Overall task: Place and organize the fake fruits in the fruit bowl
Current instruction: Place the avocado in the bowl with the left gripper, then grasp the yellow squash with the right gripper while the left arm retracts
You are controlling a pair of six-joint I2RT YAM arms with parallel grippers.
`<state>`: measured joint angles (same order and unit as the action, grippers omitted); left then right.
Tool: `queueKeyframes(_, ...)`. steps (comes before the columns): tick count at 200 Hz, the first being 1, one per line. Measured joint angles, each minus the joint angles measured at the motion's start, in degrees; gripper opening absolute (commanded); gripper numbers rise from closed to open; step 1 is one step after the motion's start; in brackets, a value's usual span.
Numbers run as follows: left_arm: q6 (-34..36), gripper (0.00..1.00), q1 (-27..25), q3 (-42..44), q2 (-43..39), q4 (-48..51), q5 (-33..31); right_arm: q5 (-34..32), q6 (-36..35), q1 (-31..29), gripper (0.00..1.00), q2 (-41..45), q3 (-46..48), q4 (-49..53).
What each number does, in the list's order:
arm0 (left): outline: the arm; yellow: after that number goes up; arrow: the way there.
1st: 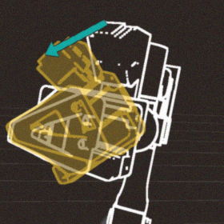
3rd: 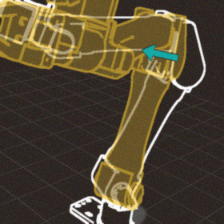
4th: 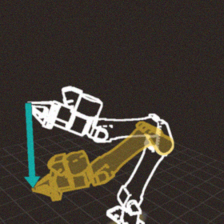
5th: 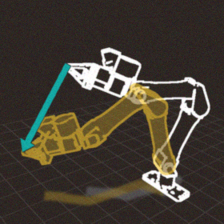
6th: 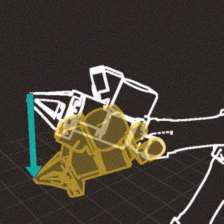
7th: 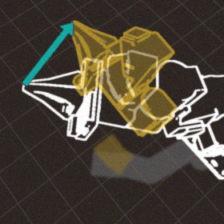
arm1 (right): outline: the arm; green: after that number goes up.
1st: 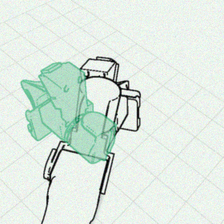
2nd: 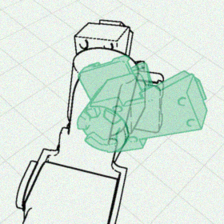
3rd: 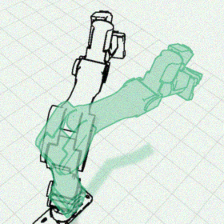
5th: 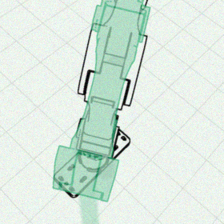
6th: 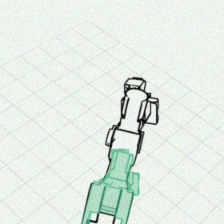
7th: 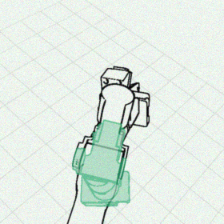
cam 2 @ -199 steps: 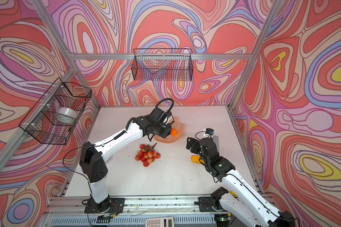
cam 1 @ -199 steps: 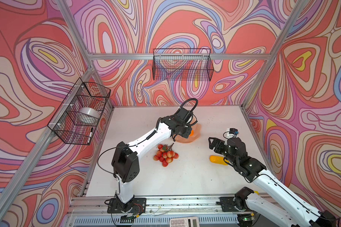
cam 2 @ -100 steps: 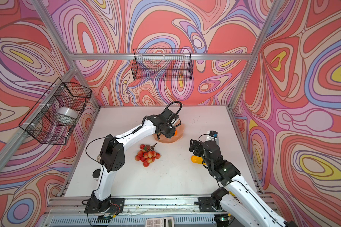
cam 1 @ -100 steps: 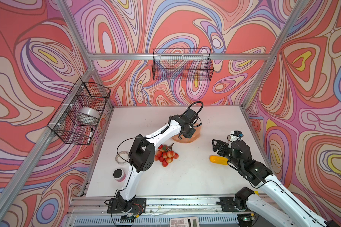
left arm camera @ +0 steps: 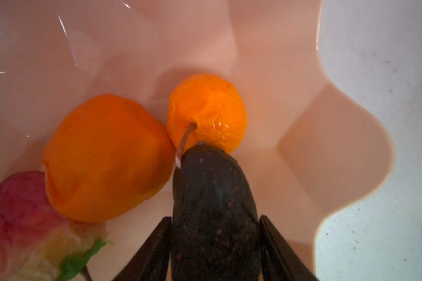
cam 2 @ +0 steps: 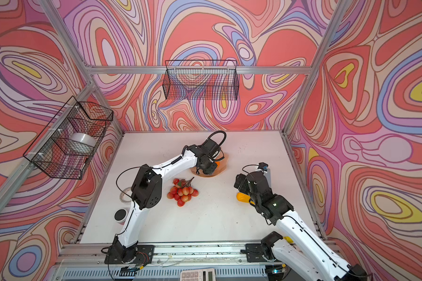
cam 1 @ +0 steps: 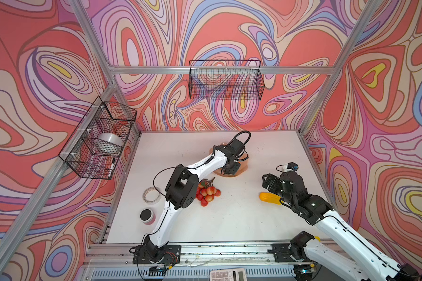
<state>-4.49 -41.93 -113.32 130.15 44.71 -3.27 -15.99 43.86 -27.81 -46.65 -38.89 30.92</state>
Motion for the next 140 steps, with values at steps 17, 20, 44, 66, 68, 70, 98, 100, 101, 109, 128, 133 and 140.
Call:
queueKeyframes(17, -0.1, 0.71, 0.0, 0.1, -0.3, 0.0, 0.0, -0.9, 2.9, 0.0, 0.96, -0.4, -0.1, 1.9)
queueKeyframes(20, -0.2, 0.73, 0.0, 0.2, -0.6, -0.1, 0.0, -1.1, 3.5, 0.0, 0.96, -0.6, -0.3, 2.4)
queueKeyframes(44, -0.3, 0.78, 0.1, 3.1, -5.1, -1.6, -0.3, -2.2, 8.0, 0.0, 0.98, -3.7, -1.7, 6.2)
queueKeyframes(66, -1.2, 0.8, 0.3, 5.9, -12.6, -3.9, -1.3, -2.6, 11.6, 0.0, 0.98, -5.9, -1.9, 8.4)
queueKeyframes(68, -1.2, 0.8, 0.3, 6.2, -13.2, -4.1, -1.4, -2.6, 12.0, 0.0, 0.98, -6.0, -1.9, 8.6)
queueKeyframes(70, -1.3, 0.81, 0.3, 6.5, -14.0, -4.5, -1.5, -2.6, 12.2, 0.0, 0.98, -6.1, -1.9, 8.8)
queueKeyframes(98, -2.7, 0.84, 0.7, 14.5, -28.4, -11.6, -3.6, -2.3, 17.4, 0.0, 0.98, -6.0, -1.5, 10.7)
queueKeyframes(100, -2.7, 0.85, 0.7, 15.1, -29.4, -12.0, -3.9, -2.3, 17.7, 0.0, 0.98, -6.0, -1.5, 10.8)
queueKeyframes(101, -2.8, 0.85, 0.7, 15.7, -30.2, -12.5, -4.0, -2.2, 17.9, 0.0, 0.99, -6.0, -1.4, 10.8)
queueKeyframes(109, -3.2, 0.86, 0.7, 18.7, -34.6, -14.6, -4.9, -1.9, 19.2, 0.0, 0.98, -5.9, -0.9, 10.8)
queueKeyframes(128, -3.7, 0.89, 0.7, 27.2, -45.5, -20.4, -7.3, -0.8, 21.8, 0.0, 0.98, -5.9, 1.3, 10.6)
queueKeyframes(133, -3.8, 0.9, 0.7, 29.6, -48.1, -21.7, -7.8, -0.5, 22.4, 0.0, 0.98, -6.0, 1.9, 10.5)
queueKeyframes(140, -3.8, 0.91, 0.7, 33.2, -51.9, -23.3, -8.8, 0.0, 23.1, 0.0, 0.98, -6.2, 2.7, 10.4)
